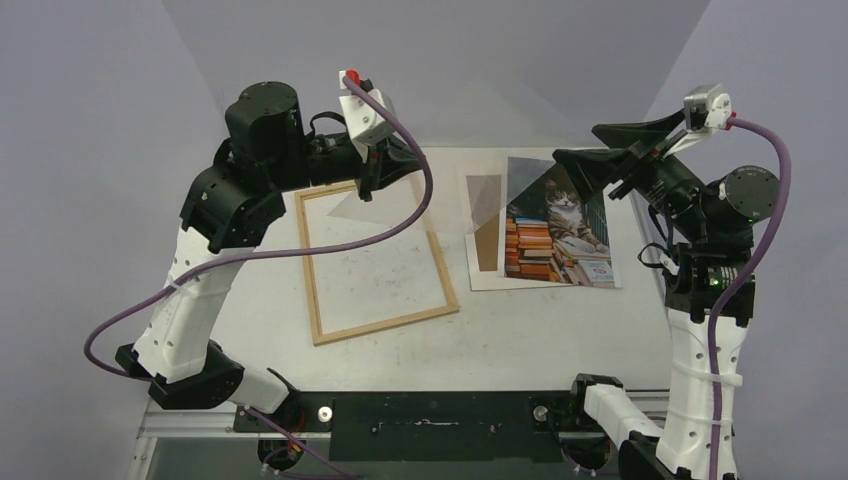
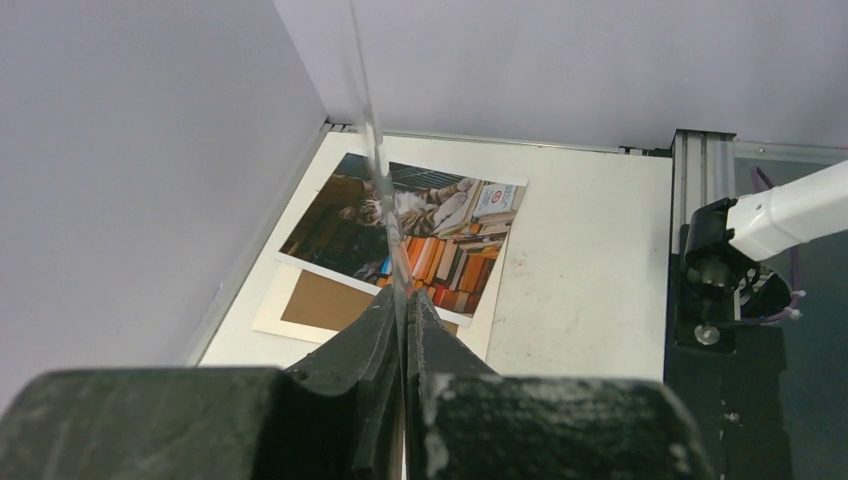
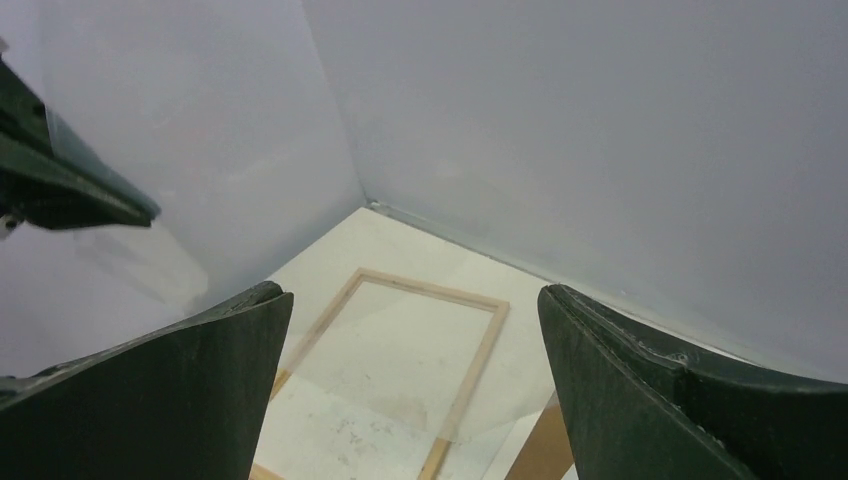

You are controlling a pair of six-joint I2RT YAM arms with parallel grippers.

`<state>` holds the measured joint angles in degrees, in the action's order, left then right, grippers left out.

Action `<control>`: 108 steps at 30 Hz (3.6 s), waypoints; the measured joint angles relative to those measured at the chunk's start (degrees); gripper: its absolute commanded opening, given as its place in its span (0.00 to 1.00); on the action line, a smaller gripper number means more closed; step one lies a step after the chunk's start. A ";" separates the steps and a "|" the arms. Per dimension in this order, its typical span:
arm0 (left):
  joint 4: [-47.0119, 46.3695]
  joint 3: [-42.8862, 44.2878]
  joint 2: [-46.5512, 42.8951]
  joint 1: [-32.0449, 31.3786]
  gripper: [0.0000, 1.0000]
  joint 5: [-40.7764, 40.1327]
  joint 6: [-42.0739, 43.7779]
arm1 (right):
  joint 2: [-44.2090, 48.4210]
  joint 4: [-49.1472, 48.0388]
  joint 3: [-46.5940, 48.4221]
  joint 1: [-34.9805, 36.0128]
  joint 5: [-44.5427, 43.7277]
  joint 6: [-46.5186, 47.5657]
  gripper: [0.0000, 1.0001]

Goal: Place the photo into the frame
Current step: Pick up the photo frame item at the center of the board.

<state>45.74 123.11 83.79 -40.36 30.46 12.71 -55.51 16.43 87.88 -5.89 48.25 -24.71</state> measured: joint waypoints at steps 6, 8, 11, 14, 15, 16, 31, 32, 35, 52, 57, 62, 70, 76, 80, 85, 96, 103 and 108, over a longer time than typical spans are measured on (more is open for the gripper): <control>5.73 1.62 -0.24 3.96 0.00 7.26 5.64 | 0.59 -4.59 -3.43 0.52 6.84 4.42 1.00; 8.33 3.08 0.39 4.35 0.00 8.63 7.52 | 0.46 -4.92 -3.39 0.85 7.76 5.75 1.00; 10.82 4.74 0.81 5.11 0.00 9.53 9.66 | -0.24 -5.29 -3.34 1.55 9.29 7.13 0.98; 13.09 6.67 1.22 6.01 0.00 10.23 11.54 | -1.09 -5.09 -3.34 2.56 11.96 8.37 0.95; 13.60 7.41 1.38 6.32 0.00 10.45 11.96 | -1.42 -4.63 -3.37 2.91 13.38 8.92 0.95; 14.10 8.26 1.62 6.64 0.00 10.62 12.26 | -1.79 -3.58 -3.37 3.26 14.80 9.51 0.94; 14.27 12.92 6.01 9.35 0.00 12.55 11.56 | 0.94 1.88 -8.02 6.91 25.33 10.40 0.56; 13.97 13.18 6.36 9.46 0.00 12.96 11.15 | 0.94 1.99 -8.33 7.19 25.38 10.40 0.55; 13.57 13.55 7.06 9.84 0.00 13.90 10.14 | 0.94 2.54 -9.20 7.48 25.29 10.60 0.50; 9.70 11.10 7.26 11.69 0.93 12.72 7.02 | -0.17 8.81 -9.35 9.11 21.11 16.76 0.00; 3.91 0.00 4.46 11.74 0.97 0.70 5.53 | -1.03 5.86 -9.88 10.14 14.84 11.21 0.00; -0.76 -8.81 2.64 13.42 0.97 -14.40 4.74 | -2.73 0.33 -12.26 11.41 8.44 5.66 0.00; -4.28 -9.51 0.92 21.97 0.97 -24.87 2.05 | -6.36 -5.16 -13.35 14.03 1.70 0.46 0.00; -4.66 -11.63 -1.18 25.24 0.94 -30.99 -6.62 | -11.93 -10.45 -13.11 18.82 -10.05 -12.35 0.00; -1.68 -16.11 -0.13 34.49 0.87 -32.59 -18.69 | -17.05 -13.14 -13.00 23.45 -18.25 -21.05 0.00; -0.15 -32.17 0.20 47.30 0.77 -29.62 -28.96 | -24.28 -10.99 -8.24 31.56 -23.56 -26.45 0.00; -5.53 -46.99 6.93 58.49 0.64 -19.45 -39.01 | -40.41 -10.73 0.94 39.12 -19.43 -30.62 0.00; -11.02 -47.34 17.14 59.36 0.59 -15.52 -41.27 | -49.57 -9.92 1.05 39.43 -18.51 -29.77 0.00; -15.89 -47.82 21.68 59.58 0.58 -11.58 -42.27 | -53.29 -10.91 1.20 39.23 -18.05 -30.27 0.00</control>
<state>29.85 75.29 105.47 19.22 18.87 -29.56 -108.79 5.52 89.08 33.34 30.20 -54.98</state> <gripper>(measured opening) 0.588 0.030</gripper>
